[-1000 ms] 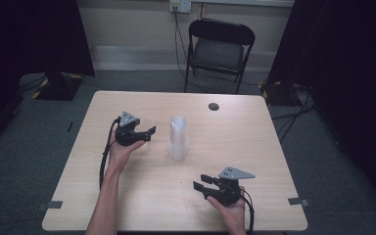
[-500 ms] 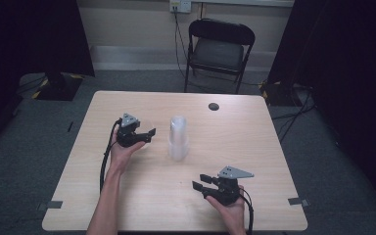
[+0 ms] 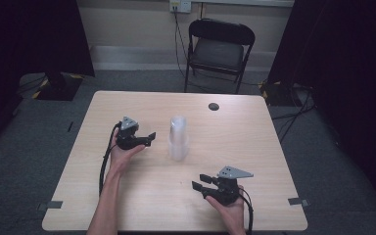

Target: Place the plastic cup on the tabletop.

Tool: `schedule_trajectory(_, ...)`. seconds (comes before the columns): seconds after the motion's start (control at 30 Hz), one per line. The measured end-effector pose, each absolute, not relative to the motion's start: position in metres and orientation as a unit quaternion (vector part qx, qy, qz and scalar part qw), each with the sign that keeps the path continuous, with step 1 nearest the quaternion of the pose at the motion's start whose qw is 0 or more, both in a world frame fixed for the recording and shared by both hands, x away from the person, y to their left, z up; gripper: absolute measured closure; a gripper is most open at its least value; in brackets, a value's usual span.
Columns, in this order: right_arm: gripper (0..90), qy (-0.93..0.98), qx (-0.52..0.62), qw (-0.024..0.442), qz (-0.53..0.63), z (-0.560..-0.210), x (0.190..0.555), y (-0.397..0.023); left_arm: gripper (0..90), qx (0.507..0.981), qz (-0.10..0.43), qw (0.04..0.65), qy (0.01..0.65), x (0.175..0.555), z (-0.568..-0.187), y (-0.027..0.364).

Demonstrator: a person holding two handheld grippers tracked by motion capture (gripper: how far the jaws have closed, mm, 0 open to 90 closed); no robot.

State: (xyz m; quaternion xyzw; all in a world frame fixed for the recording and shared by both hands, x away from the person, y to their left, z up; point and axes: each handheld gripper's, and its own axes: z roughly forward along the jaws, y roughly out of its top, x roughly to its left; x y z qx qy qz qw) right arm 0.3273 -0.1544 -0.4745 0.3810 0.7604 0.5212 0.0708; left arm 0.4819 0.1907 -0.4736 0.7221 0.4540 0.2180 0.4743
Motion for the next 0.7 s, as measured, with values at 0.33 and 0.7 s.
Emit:
schedule_trajectory(0.33,52.6,0.757,0.384,0.07,0.524,-0.475,0.327,-0.155,18.2,0.725,0.219,0.456,0.467,0.475,-0.477,0.194)
schedule_trajectory(0.7,52.3,0.754,0.388,0.071,0.526,-0.478,0.328,-0.157,18.0,0.718,0.213,0.458,0.479,0.461,-0.483,0.203)
